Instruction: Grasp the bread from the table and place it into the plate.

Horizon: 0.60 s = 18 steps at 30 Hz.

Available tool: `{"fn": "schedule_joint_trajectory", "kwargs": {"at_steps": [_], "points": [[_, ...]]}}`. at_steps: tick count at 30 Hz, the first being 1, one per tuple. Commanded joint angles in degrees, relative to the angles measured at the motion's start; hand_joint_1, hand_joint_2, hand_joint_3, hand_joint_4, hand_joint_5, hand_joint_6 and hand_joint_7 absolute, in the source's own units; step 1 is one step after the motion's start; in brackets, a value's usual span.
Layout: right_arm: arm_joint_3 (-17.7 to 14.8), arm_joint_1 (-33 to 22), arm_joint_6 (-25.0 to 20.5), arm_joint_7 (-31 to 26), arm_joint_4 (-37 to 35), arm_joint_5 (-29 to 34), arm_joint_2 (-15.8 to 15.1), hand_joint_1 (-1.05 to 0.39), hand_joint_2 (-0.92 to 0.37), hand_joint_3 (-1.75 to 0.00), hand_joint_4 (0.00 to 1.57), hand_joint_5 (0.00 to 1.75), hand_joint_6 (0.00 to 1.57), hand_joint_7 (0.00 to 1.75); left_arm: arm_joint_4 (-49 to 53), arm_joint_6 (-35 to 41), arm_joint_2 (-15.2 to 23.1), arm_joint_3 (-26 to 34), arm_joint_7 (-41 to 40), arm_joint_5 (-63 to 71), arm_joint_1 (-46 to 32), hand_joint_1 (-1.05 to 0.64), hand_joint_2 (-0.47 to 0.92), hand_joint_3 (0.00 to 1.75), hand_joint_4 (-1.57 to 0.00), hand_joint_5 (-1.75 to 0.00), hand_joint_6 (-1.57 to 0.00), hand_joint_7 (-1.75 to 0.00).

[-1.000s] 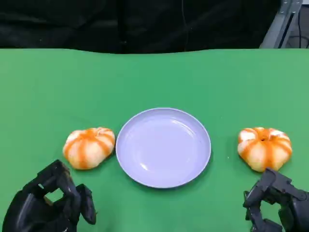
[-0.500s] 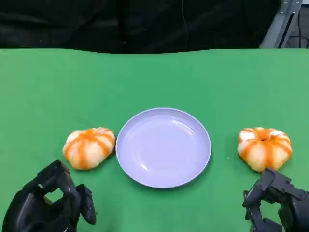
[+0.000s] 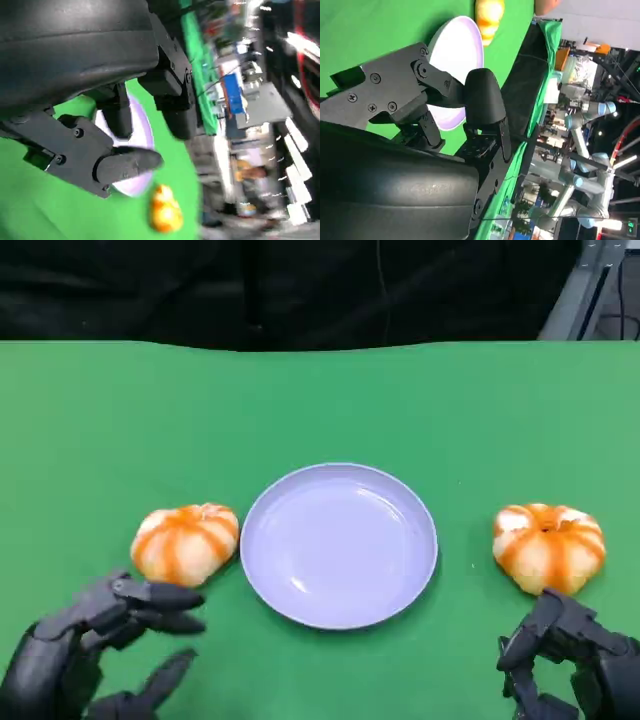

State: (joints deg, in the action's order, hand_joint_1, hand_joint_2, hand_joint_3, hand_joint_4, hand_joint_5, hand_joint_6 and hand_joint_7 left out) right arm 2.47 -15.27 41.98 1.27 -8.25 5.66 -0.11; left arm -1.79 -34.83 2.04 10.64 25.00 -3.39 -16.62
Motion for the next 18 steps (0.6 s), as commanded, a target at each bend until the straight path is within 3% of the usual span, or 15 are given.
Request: {"fn": "schedule_joint_trajectory", "kwargs": {"at_steps": [1,7,11,18], "points": [[-1.0,-0.2,-0.5,-0.1,0.9,-1.0,-1.0,-0.13,-0.67,-0.92,0.82,1.75,0.69,1.61,2.8,-10.6,3.5,1.6,-7.2,10.9,2.4,-0.64,0.92,0.13,-0.27,-0.60,-0.62,-0.11],[-1.2,0.2,-0.4,-0.1,0.6,-1.1,-1.1,-0.14,-0.67,-0.92,0.82,1.75,0.69,1.61,4.2,-13.1,5.7,0.8,-13.3,15.9,3.5,-0.71,0.92,0.10,-0.29,-0.49,-0.61,-0.06],[-0.9,0.3,-1.4,0.3,1.0,-1.6,-0.9,-0.14,-0.68,-0.92,0.82,1.75,0.69,1.61,-0.6,-8.3,10.3,2.7,-17.1,28.0,6.5,-0.87,0.92,0.09,-0.26,-0.28,-0.49,-0.01],[-0.9,0.7,-0.9,0.4,0.6,-1.3,-1.1,-0.13,-0.68,-0.92,0.81,1.75,0.68,1.61,0.7,-5.2,15.5,-0.8,-24.2,39.3,13.4,-0.93,0.90,0.03,-0.30,-0.21,-0.49,0.00]]}}
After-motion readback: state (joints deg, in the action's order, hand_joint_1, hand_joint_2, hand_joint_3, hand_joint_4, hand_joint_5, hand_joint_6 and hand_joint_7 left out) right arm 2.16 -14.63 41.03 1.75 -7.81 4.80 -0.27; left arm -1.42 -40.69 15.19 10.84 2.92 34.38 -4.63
